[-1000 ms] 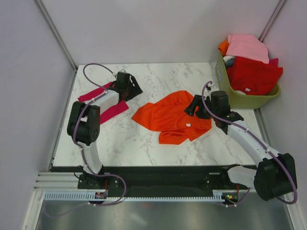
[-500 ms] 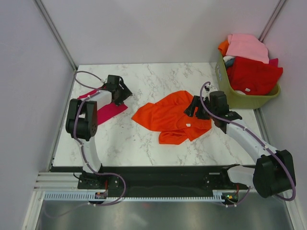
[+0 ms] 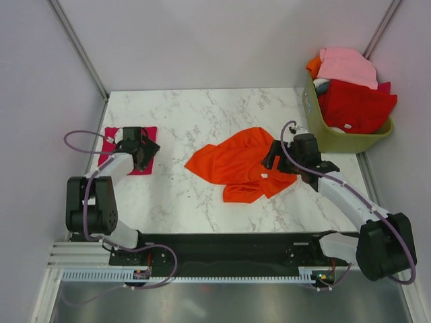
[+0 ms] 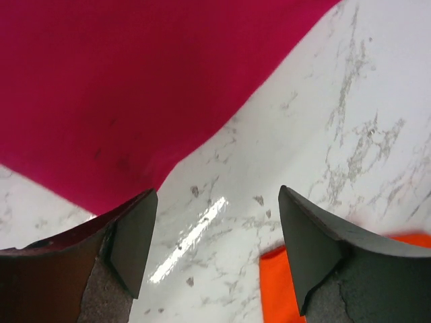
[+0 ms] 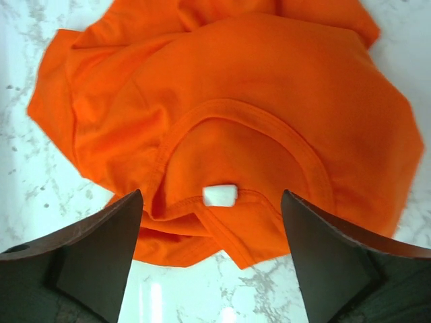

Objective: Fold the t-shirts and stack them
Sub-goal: Flatten the tshirt out

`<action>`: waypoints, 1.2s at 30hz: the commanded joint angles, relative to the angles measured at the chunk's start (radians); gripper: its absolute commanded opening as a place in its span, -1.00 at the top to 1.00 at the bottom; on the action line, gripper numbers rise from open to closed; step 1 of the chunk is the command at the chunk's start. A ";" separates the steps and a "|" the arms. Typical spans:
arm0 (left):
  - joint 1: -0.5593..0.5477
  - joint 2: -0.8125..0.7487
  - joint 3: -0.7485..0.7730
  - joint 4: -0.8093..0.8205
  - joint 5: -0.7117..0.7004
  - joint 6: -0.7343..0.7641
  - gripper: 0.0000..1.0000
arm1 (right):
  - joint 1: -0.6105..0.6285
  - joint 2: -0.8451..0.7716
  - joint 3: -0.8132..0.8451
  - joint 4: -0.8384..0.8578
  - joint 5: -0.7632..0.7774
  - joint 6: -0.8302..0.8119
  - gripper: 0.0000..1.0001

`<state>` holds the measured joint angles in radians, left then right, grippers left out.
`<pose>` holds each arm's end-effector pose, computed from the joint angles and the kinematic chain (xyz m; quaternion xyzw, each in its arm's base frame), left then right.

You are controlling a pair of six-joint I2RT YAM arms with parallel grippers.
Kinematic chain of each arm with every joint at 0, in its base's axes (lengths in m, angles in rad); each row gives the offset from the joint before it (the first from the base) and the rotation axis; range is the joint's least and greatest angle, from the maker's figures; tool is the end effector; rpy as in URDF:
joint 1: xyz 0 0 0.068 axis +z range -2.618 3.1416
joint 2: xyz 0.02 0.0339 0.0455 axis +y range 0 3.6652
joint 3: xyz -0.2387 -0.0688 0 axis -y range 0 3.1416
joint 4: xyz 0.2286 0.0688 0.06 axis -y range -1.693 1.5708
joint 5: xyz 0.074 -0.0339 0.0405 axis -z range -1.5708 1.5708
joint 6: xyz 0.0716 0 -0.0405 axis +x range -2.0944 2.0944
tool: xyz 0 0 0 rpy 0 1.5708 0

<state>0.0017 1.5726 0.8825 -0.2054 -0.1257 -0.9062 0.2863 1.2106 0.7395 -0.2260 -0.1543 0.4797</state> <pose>0.3256 0.0095 0.1397 -0.4316 0.8372 -0.0912 0.3233 0.2634 0.0890 0.1937 0.0548 0.9023 0.2224 0.3652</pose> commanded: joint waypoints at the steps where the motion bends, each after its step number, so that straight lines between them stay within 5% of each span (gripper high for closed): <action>1: -0.011 -0.152 -0.086 0.075 -0.017 -0.024 -0.61 | 0.004 -0.072 -0.025 -0.042 0.148 -0.009 -0.86; 7: -0.124 -0.256 -0.111 0.103 0.121 0.151 -0.59 | 0.004 -0.169 -0.080 -0.041 0.272 0.106 -0.96; 16: -0.267 -0.183 -0.113 0.104 0.198 0.224 -0.46 | 0.031 -0.063 -0.045 0.019 -0.053 0.045 -0.35; 24: -0.289 -0.020 -0.053 0.101 0.228 0.253 -0.32 | 0.201 -0.011 0.063 -0.039 0.038 0.014 -0.32; 36: -0.318 0.162 0.065 0.084 0.212 0.248 -0.13 | 0.225 -0.042 0.023 -0.030 0.050 0.022 -0.32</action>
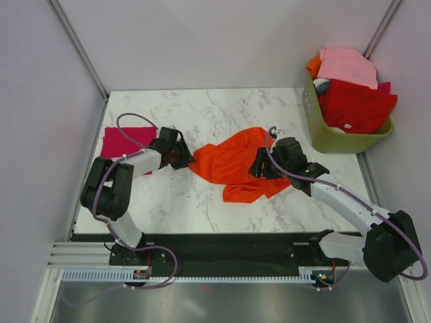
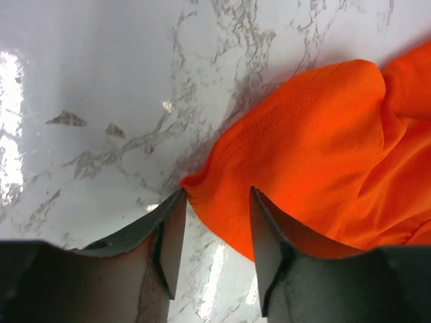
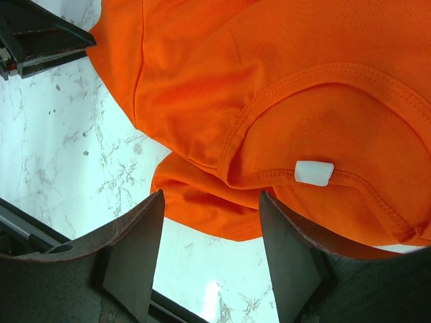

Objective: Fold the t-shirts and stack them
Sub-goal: Flatten the tshirt out

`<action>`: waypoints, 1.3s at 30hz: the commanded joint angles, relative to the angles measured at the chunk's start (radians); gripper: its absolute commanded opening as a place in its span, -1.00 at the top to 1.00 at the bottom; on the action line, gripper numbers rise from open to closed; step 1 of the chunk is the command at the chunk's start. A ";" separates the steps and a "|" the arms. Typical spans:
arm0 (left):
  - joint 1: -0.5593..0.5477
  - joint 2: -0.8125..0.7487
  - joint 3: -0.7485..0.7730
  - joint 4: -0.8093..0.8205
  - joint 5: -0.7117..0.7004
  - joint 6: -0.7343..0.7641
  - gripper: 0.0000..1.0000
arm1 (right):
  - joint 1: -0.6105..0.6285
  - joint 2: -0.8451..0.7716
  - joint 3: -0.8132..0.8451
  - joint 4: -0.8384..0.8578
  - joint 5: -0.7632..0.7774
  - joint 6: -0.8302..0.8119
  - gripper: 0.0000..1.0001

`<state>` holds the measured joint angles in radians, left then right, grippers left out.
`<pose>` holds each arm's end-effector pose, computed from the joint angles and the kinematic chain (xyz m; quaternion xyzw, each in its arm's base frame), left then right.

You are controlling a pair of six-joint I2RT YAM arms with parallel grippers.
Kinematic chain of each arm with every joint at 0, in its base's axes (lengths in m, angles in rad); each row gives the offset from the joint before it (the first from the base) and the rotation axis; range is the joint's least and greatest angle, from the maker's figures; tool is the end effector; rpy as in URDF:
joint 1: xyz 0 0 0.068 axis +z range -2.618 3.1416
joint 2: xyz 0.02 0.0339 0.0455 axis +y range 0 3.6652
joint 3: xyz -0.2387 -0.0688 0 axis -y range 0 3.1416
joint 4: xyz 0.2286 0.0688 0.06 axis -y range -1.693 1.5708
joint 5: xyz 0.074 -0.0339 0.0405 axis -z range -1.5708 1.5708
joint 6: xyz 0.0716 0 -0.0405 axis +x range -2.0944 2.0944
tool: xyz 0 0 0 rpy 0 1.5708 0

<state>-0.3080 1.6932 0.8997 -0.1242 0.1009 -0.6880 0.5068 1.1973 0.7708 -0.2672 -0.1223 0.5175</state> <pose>0.3223 -0.1101 0.1142 -0.1628 0.9320 -0.1950 0.2586 0.2383 0.1423 0.2030 -0.0211 0.9038 0.2559 0.3423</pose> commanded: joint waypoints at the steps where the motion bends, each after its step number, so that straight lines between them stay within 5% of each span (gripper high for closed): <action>1: -0.009 0.068 0.057 0.000 -0.013 0.033 0.05 | 0.006 -0.033 -0.013 0.011 0.018 -0.019 -0.32; 8: -0.011 0.068 0.067 -0.005 -0.036 0.048 0.94 | 0.006 -0.059 -0.041 0.000 0.047 -0.030 -0.32; 22: 0.001 -0.334 0.188 -0.227 -0.084 0.105 0.95 | 0.006 -0.038 -0.076 -0.001 0.093 -0.034 -0.36; 28: 0.087 -0.467 0.327 -0.359 -0.081 0.113 0.95 | 0.004 -0.079 -0.091 -0.010 0.087 -0.036 -0.36; 31: 0.106 -0.509 0.439 -0.403 -0.078 0.101 0.95 | 0.006 -0.091 -0.093 -0.015 0.087 -0.037 -0.36; 39: 0.063 -0.432 1.020 -0.439 0.161 -0.046 0.95 | 0.006 -0.146 -0.081 -0.035 0.079 -0.027 -0.37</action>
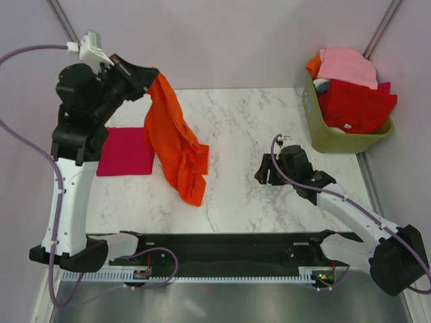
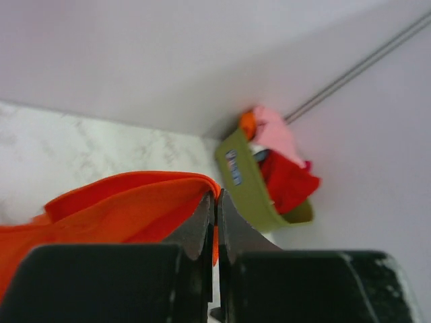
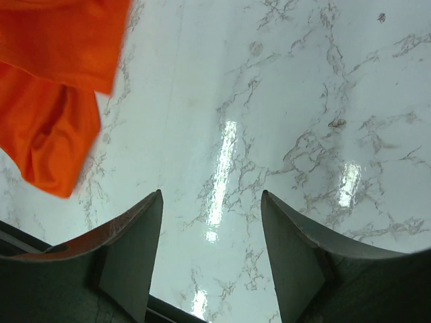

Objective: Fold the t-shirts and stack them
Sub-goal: Flatten the tshirt out

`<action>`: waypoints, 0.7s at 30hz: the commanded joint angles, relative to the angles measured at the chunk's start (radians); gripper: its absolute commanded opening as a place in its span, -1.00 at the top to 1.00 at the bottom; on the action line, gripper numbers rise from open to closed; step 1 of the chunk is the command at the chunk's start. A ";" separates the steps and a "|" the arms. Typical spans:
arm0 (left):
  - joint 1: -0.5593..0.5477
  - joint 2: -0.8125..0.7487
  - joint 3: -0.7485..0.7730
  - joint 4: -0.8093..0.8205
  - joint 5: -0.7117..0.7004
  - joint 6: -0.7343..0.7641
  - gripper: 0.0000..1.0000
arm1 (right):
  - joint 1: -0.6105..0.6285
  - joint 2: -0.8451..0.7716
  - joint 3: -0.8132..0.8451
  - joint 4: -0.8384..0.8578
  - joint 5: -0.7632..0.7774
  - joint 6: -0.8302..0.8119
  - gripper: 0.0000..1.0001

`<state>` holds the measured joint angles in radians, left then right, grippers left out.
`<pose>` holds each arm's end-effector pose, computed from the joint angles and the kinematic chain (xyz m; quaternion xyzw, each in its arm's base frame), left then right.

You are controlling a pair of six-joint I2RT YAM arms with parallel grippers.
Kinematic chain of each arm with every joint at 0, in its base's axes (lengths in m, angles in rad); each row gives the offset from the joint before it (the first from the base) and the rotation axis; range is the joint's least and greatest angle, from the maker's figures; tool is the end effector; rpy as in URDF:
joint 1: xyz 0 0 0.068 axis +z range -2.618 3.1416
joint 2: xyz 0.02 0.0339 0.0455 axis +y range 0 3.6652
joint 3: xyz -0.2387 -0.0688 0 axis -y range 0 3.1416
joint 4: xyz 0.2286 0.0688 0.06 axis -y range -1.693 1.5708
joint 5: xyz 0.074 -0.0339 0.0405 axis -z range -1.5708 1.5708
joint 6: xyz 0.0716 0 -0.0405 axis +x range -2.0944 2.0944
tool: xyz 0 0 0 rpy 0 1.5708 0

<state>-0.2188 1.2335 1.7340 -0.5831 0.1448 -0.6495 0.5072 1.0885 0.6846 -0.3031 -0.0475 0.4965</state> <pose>0.2488 -0.0659 0.4891 -0.1089 0.7273 -0.3324 0.5905 0.2201 0.1262 0.1958 -0.0148 0.9079 0.2202 0.3565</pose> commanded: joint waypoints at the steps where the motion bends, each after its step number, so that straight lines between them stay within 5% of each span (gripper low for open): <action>1: -0.071 0.050 0.279 0.026 0.130 -0.097 0.95 | 0.005 -0.047 0.006 0.001 0.005 -0.004 -0.37; 11: -0.382 0.329 0.361 0.186 0.138 -0.231 0.95 | 0.005 -0.081 -0.002 -0.004 0.006 0.020 -0.36; 21: -0.590 0.480 0.283 0.292 0.064 -0.225 0.95 | 0.004 -0.260 -0.007 -0.102 0.264 0.053 -0.40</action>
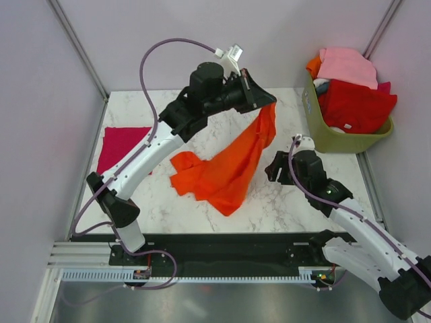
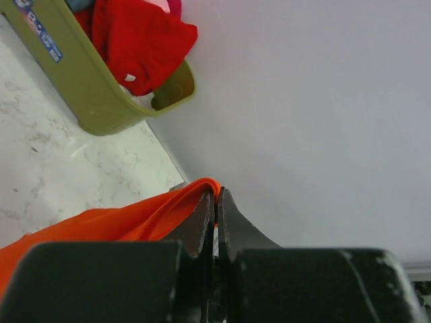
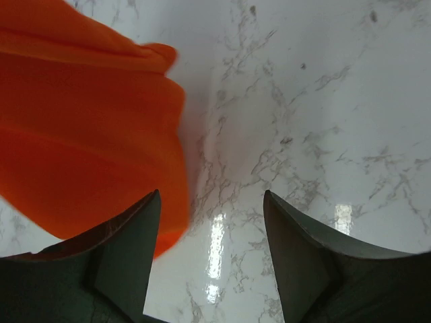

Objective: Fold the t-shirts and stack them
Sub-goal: Flatten the tshirt out

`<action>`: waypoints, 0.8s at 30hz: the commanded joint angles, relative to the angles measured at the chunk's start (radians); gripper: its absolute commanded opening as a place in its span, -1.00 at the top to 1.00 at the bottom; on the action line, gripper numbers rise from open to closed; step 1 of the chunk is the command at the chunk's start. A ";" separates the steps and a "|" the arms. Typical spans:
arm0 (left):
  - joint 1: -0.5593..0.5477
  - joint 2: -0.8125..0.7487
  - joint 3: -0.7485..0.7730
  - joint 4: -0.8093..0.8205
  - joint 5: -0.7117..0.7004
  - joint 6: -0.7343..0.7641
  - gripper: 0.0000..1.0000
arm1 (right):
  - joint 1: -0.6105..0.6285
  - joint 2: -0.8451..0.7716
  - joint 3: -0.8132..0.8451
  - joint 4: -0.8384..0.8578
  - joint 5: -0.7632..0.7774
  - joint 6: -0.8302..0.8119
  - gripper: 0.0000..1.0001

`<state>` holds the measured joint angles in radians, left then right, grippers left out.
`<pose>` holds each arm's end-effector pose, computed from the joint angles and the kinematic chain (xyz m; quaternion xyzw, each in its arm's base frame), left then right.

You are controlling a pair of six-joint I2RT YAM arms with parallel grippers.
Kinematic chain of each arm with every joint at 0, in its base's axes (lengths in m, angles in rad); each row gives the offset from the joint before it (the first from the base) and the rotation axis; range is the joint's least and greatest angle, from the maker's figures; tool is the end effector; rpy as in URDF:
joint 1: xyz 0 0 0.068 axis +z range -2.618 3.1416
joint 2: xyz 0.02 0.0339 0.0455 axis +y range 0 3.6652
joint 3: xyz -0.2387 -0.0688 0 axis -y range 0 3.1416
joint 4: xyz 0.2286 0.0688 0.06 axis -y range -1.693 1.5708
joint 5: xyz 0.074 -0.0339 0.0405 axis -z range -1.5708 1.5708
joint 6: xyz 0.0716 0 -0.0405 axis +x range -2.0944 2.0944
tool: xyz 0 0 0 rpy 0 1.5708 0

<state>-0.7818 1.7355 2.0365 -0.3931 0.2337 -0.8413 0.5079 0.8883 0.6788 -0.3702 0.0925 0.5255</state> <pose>0.2741 -0.2955 0.4608 0.0567 0.7359 -0.5447 0.3982 0.2016 0.1047 0.2303 0.0297 0.8785 0.1993 0.4331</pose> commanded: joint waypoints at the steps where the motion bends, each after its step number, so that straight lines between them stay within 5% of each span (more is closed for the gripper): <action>1: -0.042 -0.016 -0.092 0.129 -0.033 -0.035 0.95 | 0.003 -0.101 -0.004 -0.044 0.188 0.034 -0.41; 4: -0.062 0.005 -0.244 0.180 -0.039 -0.035 0.51 | 0.003 -0.190 -0.021 -0.090 0.347 0.096 -0.47; 7: -0.073 0.019 -0.344 0.210 -0.031 -0.033 -0.13 | 0.001 -0.261 -0.035 -0.133 0.450 0.133 -0.49; 8: -0.077 0.018 -0.364 0.211 -0.039 -0.024 -0.57 | 0.000 -0.275 -0.038 -0.142 0.463 0.139 -0.50; 9: -0.085 0.013 -0.381 0.209 -0.042 -0.012 -0.81 | 0.001 -0.299 -0.039 -0.154 0.470 0.139 -0.50; 24: -0.086 -0.306 -1.005 0.155 -0.256 0.148 -0.69 | 0.001 -0.238 -0.054 -0.157 0.487 0.172 -0.44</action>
<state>-0.8661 1.5070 1.1149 -0.2352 0.0879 -0.7547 0.5079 0.6373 0.6395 -0.5312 0.5621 0.6609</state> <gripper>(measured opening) 0.848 0.726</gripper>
